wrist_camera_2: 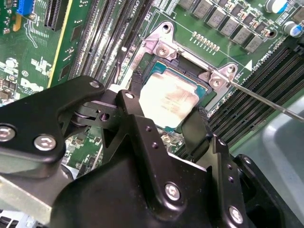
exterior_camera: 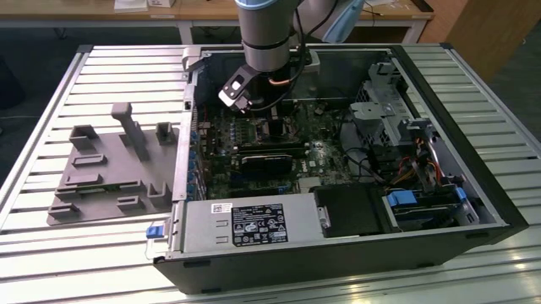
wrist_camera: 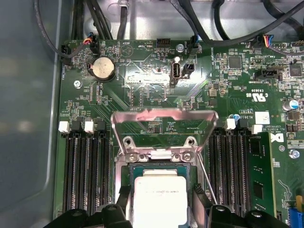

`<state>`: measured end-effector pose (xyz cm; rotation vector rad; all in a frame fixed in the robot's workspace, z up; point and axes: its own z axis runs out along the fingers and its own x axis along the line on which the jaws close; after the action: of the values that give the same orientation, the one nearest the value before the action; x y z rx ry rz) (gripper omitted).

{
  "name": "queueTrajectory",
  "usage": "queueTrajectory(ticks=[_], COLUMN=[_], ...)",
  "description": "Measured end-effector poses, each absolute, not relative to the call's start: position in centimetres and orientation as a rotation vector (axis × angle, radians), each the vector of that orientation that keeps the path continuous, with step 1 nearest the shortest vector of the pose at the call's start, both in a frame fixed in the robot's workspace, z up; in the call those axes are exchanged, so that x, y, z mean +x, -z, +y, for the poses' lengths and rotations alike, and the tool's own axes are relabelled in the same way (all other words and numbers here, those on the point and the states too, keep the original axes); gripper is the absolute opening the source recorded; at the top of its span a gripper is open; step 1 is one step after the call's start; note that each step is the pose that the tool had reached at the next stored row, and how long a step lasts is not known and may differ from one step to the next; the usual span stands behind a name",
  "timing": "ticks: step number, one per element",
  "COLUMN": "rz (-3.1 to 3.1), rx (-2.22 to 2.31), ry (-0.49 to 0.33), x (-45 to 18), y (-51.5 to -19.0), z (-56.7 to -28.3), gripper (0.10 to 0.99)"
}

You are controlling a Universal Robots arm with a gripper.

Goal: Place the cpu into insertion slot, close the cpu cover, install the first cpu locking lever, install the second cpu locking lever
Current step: 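Place the cpu into insertion slot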

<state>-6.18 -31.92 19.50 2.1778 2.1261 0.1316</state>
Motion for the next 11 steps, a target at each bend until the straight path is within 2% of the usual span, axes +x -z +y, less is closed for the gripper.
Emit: queueTrajectory(ticks=[11], rz=[2.126], rx=[2.178], ry=[-0.132], x=[-6.2], y=[-20.7], z=[-31.9], gripper=[0.612])
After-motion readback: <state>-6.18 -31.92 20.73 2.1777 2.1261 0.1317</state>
